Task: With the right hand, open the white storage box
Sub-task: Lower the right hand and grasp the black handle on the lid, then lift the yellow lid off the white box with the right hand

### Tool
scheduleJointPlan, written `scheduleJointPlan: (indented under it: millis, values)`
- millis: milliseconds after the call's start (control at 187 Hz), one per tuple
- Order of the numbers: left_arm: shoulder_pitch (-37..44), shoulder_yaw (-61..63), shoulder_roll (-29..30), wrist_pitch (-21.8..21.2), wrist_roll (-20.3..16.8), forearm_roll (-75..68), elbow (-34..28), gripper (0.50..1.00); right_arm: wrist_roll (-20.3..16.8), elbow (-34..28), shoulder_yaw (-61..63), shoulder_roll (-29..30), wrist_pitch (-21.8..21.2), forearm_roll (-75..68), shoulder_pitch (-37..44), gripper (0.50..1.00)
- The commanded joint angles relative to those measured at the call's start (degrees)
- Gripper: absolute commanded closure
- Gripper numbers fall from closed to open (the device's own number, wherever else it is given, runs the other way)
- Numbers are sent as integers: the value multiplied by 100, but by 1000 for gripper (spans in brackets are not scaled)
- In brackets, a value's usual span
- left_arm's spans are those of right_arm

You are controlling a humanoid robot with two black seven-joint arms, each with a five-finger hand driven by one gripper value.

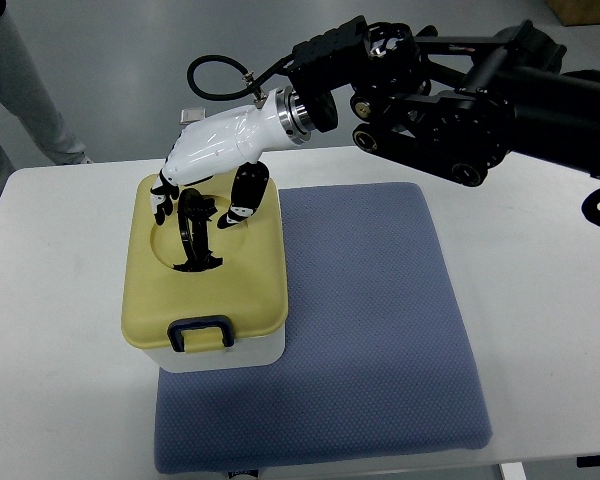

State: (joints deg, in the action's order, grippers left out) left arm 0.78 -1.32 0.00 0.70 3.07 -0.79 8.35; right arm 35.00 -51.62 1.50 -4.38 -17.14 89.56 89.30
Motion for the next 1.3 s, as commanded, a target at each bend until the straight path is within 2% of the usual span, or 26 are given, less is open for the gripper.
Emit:
scheduleJointPlan:
  millis: [0, 283, 432, 549, 752, 902, 982, 1296]
  values:
    - [-8, 0, 0, 0, 0, 0, 0, 500, 0, -15, 9, 8, -8, -9, -9, 773]
    - [-8, 0, 0, 0, 0, 0, 0, 500, 0, -209, 17, 34, -8, -26, -53, 781]
    - [1, 0, 0, 0, 0, 0, 0, 500, 0, -200, 17, 34, -8, -18, -62, 842]
    - [1, 0, 0, 0, 0, 0, 0, 500, 0, -200, 9, 25, -8, -9, -70, 854]
    - [1, 0, 0, 0, 0, 0, 0, 500, 0, -200, 17, 8, -52, -18, -62, 946]
    - [-8, 0, 0, 0, 0, 0, 0, 500, 0, -200, 17, 34, -79, -26, -70, 963]
    - [1, 0, 0, 0, 0, 0, 0, 500, 0, -200, 26, 52, -79, -26, -70, 1000]
    - [1, 0, 0, 0, 0, 0, 0, 500, 0, -200, 105, 34, -87, -106, -18, 1000]
